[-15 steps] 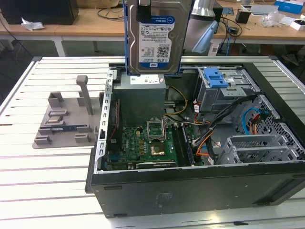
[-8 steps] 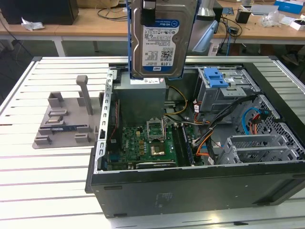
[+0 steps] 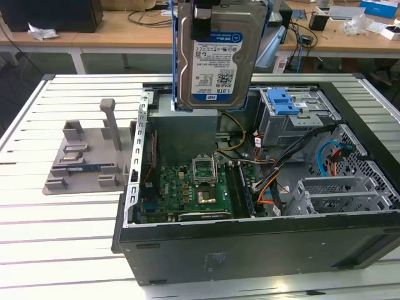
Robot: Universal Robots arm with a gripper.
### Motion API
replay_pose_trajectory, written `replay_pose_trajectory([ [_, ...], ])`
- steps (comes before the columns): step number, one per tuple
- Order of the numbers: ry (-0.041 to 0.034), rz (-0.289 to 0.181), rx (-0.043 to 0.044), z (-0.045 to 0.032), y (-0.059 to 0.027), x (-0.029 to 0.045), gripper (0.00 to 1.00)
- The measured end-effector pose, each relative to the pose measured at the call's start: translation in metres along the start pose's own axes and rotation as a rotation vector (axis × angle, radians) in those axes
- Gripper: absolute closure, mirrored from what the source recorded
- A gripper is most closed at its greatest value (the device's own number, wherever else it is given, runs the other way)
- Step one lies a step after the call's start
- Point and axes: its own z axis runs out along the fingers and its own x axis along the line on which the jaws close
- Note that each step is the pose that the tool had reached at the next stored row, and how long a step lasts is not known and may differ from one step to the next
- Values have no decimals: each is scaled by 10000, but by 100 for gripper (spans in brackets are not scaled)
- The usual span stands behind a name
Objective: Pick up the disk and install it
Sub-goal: 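Pick up the disk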
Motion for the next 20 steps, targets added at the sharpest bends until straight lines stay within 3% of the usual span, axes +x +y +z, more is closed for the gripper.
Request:
replay_pose_trajectory([
  [7, 0, 3, -6, 10, -42, 89, 63],
  [9, -2, 4, -10, 19, -98, 135, 63],
  [12, -1, 3, -15, 21, -164, 151, 63],
  [20, 1, 3, -23, 23, -448, 181, 63],
])
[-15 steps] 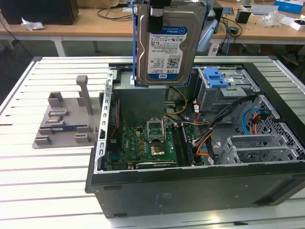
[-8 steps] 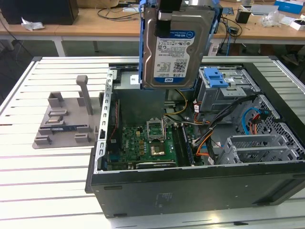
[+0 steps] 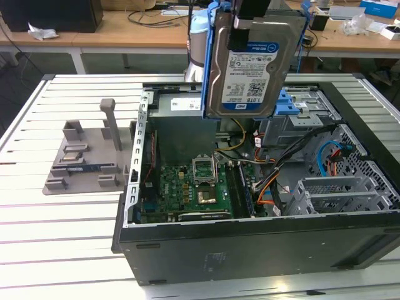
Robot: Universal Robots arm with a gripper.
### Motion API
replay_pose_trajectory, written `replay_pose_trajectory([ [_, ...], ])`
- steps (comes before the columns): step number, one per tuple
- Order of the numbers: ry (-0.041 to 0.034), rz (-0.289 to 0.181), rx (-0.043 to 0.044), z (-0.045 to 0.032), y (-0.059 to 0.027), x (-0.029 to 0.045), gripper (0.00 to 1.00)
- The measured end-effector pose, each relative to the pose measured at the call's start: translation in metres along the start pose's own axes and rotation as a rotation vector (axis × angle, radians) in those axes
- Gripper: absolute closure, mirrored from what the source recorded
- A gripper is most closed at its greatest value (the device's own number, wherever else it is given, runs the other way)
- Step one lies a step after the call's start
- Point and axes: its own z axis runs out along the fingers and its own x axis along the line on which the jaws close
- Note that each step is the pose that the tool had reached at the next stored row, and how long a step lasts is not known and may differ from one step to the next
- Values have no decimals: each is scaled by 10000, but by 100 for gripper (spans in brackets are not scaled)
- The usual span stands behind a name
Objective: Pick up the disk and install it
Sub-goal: 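Pick up the disk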
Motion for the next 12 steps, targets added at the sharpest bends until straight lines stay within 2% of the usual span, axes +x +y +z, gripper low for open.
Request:
replay_pose_trajectory([
  [12, 0, 1, -1, 6, -296, 30, 63],
])
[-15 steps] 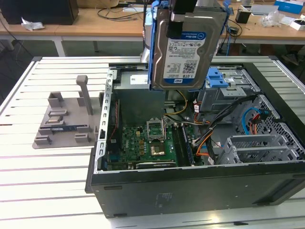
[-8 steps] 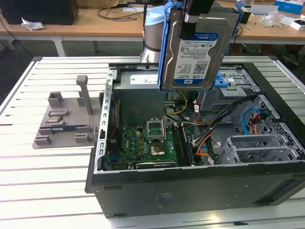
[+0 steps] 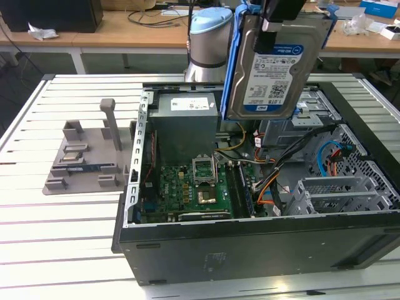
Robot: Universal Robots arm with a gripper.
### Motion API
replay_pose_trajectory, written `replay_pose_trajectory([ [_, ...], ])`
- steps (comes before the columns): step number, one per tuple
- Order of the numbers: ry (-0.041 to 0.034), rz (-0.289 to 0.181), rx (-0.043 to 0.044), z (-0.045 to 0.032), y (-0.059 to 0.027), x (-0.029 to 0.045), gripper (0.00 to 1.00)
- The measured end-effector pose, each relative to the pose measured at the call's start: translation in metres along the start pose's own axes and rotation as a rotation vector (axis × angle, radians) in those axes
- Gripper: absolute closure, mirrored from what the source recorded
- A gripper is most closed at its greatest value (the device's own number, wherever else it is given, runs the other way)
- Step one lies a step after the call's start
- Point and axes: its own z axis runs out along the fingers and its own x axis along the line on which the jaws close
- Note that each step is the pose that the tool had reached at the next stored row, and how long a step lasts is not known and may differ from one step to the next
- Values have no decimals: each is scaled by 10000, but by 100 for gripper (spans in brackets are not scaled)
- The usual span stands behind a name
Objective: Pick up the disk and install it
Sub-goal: 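Pick up the disk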
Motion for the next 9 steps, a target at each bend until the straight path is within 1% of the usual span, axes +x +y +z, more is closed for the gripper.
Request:
replay_pose_trajectory([
  [4, 2, 0, -2, 1, -92, 15, 63],
  [5, 1, 1, -2, 3, -138, 31, 63],
  [6, 1, 0, -3, 5, -163, 43, 63],
  [8, 1, 1, -3, 6, -188, 64, 63],
  [9, 1, 1, -3, 9, -215, 92, 63],
])
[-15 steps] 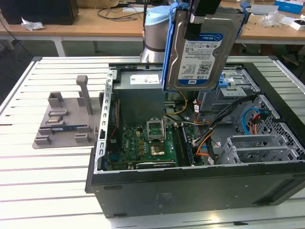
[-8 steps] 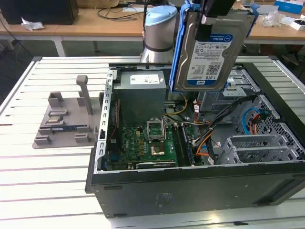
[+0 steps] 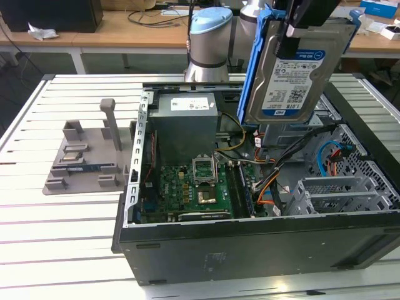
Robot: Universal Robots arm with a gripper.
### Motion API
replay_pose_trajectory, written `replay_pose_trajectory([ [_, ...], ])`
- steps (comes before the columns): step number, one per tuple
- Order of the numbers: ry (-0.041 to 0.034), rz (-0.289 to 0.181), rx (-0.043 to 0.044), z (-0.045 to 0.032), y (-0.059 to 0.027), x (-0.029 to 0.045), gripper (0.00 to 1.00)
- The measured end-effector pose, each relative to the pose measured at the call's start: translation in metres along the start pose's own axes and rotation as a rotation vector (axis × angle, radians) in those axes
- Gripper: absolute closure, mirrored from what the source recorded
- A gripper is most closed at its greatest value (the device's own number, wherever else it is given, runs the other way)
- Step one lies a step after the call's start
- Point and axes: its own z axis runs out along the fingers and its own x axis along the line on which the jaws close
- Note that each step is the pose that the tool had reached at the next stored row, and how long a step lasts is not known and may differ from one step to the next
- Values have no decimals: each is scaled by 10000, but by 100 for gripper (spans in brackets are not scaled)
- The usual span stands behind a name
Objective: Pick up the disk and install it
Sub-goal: 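Pick up the disk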
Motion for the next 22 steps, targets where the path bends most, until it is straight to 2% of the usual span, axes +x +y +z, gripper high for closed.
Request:
replay_pose_trajectory([
  [3, 0, 5, -3, 9, -36, 81, 63],
  [6, -25, 8, -2, 12, -55, 249, 63],
  [9, -39, 8, -2, 12, -73, 328, 63],
  [12, -39, 8, -6, 13, -126, 379, 63],
  [22, -40, 8, -26, 11, -400, 526, 63],
])
